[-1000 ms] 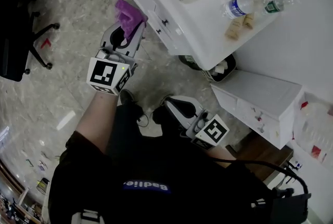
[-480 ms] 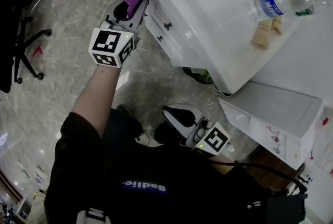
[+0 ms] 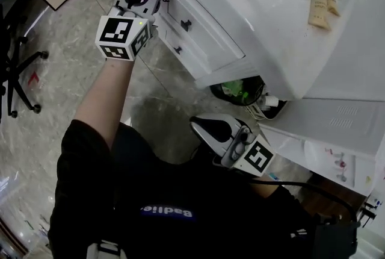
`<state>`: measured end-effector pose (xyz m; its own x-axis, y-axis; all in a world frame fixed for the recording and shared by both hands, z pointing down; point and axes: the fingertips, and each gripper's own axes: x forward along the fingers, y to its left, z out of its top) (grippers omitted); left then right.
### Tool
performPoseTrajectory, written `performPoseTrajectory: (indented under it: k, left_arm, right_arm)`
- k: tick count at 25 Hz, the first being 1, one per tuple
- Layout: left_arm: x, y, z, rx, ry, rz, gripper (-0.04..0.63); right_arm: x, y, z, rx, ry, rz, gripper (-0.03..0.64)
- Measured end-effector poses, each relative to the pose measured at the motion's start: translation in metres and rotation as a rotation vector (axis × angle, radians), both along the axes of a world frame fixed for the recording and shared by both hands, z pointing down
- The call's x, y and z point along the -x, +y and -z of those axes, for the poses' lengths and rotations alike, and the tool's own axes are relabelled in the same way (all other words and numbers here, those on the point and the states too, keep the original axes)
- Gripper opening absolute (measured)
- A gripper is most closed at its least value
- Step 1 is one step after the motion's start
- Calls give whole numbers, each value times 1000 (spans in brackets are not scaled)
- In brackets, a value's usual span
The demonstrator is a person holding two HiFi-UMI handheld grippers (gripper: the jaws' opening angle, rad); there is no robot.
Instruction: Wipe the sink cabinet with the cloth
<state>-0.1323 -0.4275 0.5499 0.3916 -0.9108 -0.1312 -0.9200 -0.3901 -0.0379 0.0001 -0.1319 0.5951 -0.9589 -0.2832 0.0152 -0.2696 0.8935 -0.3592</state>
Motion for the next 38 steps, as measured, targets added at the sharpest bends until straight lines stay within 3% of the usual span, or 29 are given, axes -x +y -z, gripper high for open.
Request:
performPoseTrajectory:
  k: [3,5,13,16,18,22,29,31,35,38]
  left_arm:
    - [3,-1,-8,-17,1,18,84]
    - [6,-3,-24,22,-4,39,84]
    - [3,-6,-144,289,-1,58,84]
    - [-7,2,-188,408,-36,22,84]
    - [-17,13,-202,444,-53,-20,84]
    - [-24,29,-166,366,-20,-64,84]
    - [-32,46,-24,43,-30,-121,84]
    - [-37,45,-5,-8,-57,-129,84]
    - [-40,33,-26,32,-64,-117,84]
    - [-41,29,-69,140,-94,-105,84]
  right_arm:
    - [-6,-1,-4,-28,-2,-17,-3]
    - [-9,2,-5,-39,0,-17,-3]
    - [-15,11,-8,-56,15,-25,-4]
    - [-12,15,-9,-58,16,-25,-3]
    - [-10,18,-6,-69,18,-23,-3]
    - [-10,18,3,-91,14,-34,-3]
    - [-7,17,2,-89,4,-39,-3]
    - [-4,17,1,-90,6,-31,-4]
    - [-4,18,-1,-86,5,-35,-3]
    - [-6,19,-3,-81,10,-40,-3]
